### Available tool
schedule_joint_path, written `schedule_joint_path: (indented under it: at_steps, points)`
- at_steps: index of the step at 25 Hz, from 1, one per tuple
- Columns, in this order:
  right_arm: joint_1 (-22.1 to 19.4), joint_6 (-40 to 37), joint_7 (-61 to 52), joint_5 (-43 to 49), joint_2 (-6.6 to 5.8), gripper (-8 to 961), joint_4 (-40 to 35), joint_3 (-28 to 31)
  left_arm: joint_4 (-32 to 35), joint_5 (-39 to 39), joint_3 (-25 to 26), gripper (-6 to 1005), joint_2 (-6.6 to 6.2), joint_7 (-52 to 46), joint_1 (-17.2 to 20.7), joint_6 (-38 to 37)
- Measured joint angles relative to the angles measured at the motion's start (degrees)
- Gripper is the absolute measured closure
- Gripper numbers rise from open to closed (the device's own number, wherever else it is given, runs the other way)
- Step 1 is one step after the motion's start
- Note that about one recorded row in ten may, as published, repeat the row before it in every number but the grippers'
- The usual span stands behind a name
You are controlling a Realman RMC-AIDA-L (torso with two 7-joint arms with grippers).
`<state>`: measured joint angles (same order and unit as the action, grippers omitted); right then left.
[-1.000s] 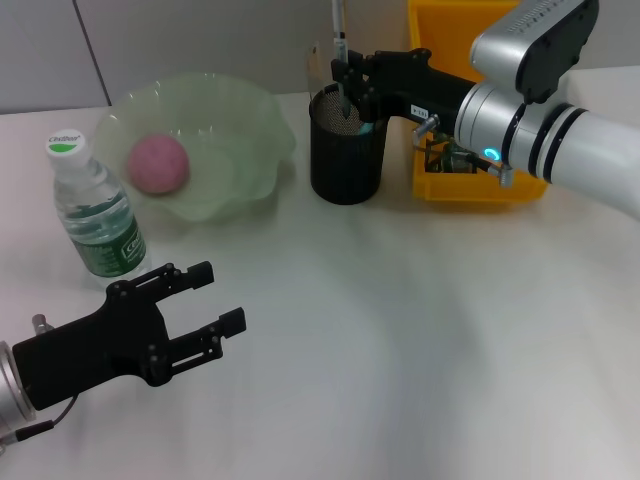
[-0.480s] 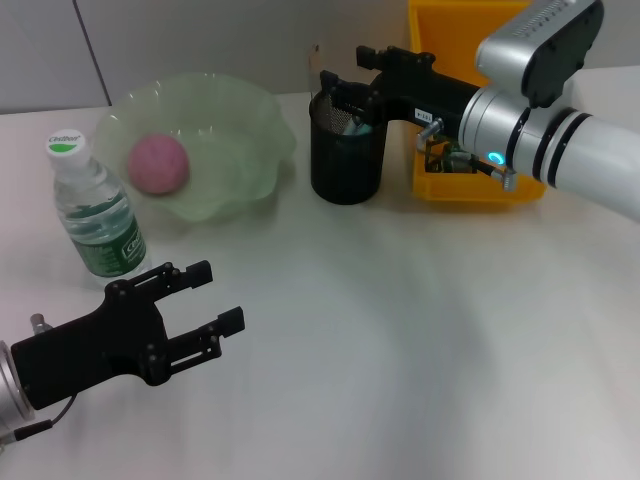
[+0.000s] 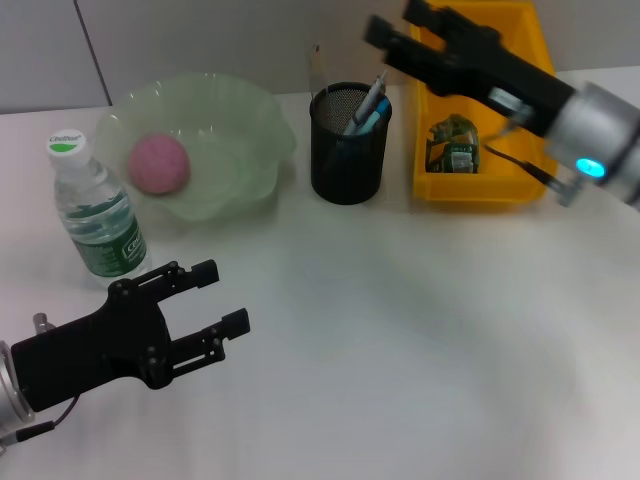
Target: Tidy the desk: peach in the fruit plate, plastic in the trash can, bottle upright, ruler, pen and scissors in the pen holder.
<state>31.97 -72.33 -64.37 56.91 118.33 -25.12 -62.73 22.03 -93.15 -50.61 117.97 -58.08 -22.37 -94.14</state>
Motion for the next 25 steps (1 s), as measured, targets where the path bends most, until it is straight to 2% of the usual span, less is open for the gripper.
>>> schedule_joint_path:
  at_steps: [2, 3, 6, 7, 8, 9, 10, 11, 12, 13, 17, 18, 19, 22, 23, 25]
  points:
    - [-2.6, -5.1, -2.3, 1.5, -1.36, 192, -1.3, -0.1, 0.1, 0.0, 0.0, 232, -0.11, -0.6, -0.1, -1.0]
    - [-4.1, -10.6, -4.4, 4.8, -3.19, 187, -1.3, 0.0, 0.2, -0.1, 0.0, 232, -0.29, -1.4, -0.2, -2.8]
    - [-5.4, -17.6, -8.2, 10.8, -6.24, 188, -1.3, 0.2, 0.3, -0.2, 0.0, 232, -0.47, -2.8, -0.3, -4.0]
    - [-5.4, -17.6, -8.2, 10.8, -6.24, 189, -1.3, 0.2, 0.3, -0.2, 0.0, 232, -0.47, -2.8, -0.3, -4.0]
    - [-5.9, -21.0, -9.8, 14.1, -7.89, 189, -1.3, 0.2, 0.3, -0.2, 0.0, 232, -0.47, -2.8, -0.3, -4.0]
    - [-5.9, -21.0, -9.8, 14.1, -7.89, 189, -1.3, 0.2, 0.3, -0.2, 0.0, 231, -0.47, -2.8, -0.3, -4.0]
    - [-6.1, -24.3, -11.0, 17.8, -9.26, 190, -1.3, 0.4, 0.3, -0.2, -0.2, 231, -0.97, -6.5, -0.6, -4.9]
    - [-6.1, -24.3, -11.0, 17.8, -9.26, 190, -1.3, 0.4, 0.6, -0.4, -0.9, 231, -1.09, -8.4, -1.0, -5.1]
    - [-6.2, -25.7, -11.5, 19.9, -9.76, 191, -1.5, 0.7, 1.1, -0.5, -1.8, 231, -1.16, -9.7, -1.2, -5.2]
    - [-6.0, -27.5, -12.9, 25.5, -10.1, 191, -2.5, 1.2, 2.1, -0.5, -3.0, 231, -1.2, -10.8, -1.3, -5.3]
    - [-5.7, -28.0, -13.9, 35.0, -9.88, 191, -4.4, 3.0, 3.3, -0.7, -4.3, 216, -1.5, -11.7, -1.4, -5.2]
    - [-5.5, -27.7, -13.7, 39.3, -9.08, 192, -5.2, 4.6, 3.7, -1.4, -4.3, 208, -1.79, -11.5, -1.4, -5.0]
    - [-5.5, -27.7, -13.7, 39.3, -9.08, 192, -5.2, 4.6, 3.7, -1.4, -4.3, 201, -1.79, -11.5, -1.4, -5.0]
    - [-5.6, -26.3, -12.7, 42.1, -7.91, 192, -5.9, 5.7, 4.1, -2.2, -4.2, 193, -1.94, -11.4, -1.4, -4.8]
    - [-5.7, -25.1, -12.4, 42.8, -7.24, 192, -6.0, 5.8, 5.0, -5.0, -4.0, 193, -2.13, -11.2, -1.5, -3.9]
    - [-5.8, -24.7, -12.2, 43.1, -6.95, 191, -6.0, 5.7, 5.3, -6.5, -4.0, 193, -2.13, -11.0, -1.6, -2.9]
